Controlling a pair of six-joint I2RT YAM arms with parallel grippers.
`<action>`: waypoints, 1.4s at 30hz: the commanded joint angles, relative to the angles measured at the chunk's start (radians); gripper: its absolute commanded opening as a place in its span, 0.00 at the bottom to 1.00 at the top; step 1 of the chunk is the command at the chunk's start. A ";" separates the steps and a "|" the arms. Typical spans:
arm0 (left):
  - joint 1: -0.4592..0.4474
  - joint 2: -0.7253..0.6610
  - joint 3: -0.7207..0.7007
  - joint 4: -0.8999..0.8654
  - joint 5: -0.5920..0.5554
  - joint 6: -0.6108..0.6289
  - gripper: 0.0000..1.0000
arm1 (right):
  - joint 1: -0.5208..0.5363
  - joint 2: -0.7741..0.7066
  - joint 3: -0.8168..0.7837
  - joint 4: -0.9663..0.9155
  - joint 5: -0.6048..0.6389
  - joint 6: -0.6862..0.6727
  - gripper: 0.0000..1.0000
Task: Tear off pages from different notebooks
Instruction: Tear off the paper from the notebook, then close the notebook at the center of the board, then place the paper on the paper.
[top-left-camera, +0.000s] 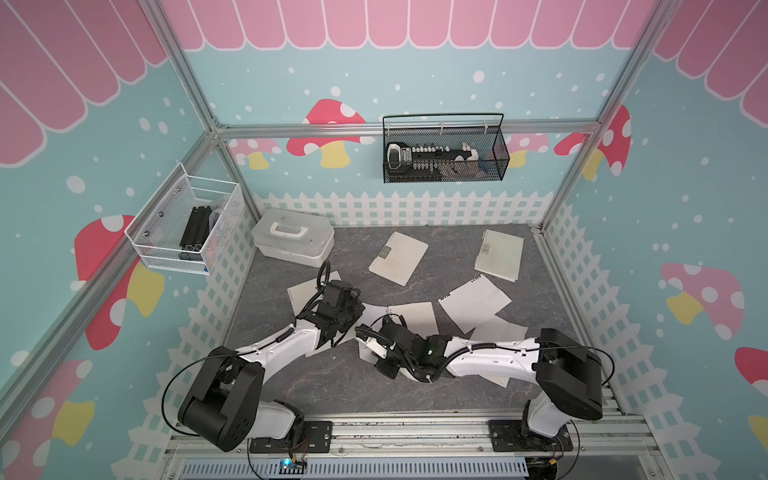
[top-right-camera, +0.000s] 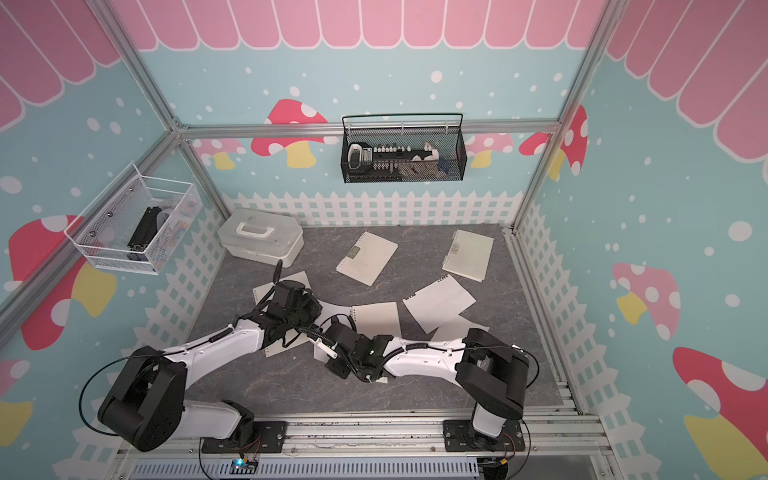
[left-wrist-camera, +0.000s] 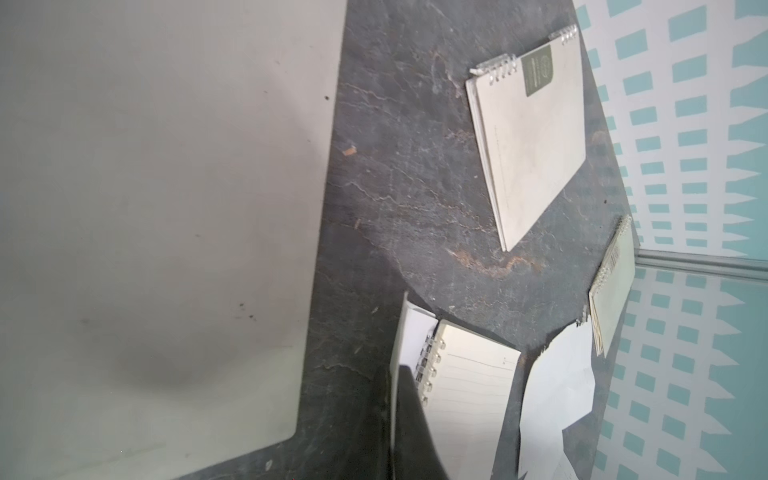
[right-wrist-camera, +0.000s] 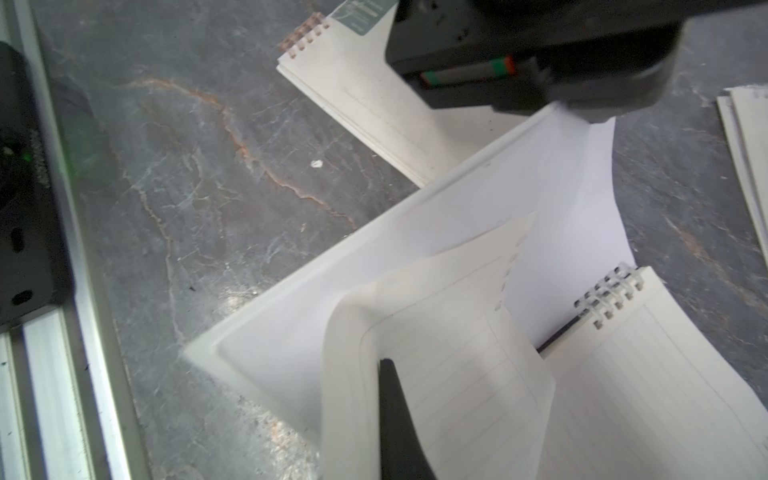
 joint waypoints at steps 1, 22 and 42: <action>0.038 -0.045 -0.019 0.014 -0.047 -0.029 0.00 | 0.029 -0.046 -0.050 0.040 -0.118 -0.002 0.00; 0.115 -0.072 0.065 -0.142 -0.001 0.149 0.00 | -0.243 -0.747 -0.246 -0.170 0.114 0.285 0.00; -0.043 0.069 0.377 -0.351 -0.100 0.250 0.27 | -0.969 -0.457 -0.329 -0.374 0.175 0.465 0.46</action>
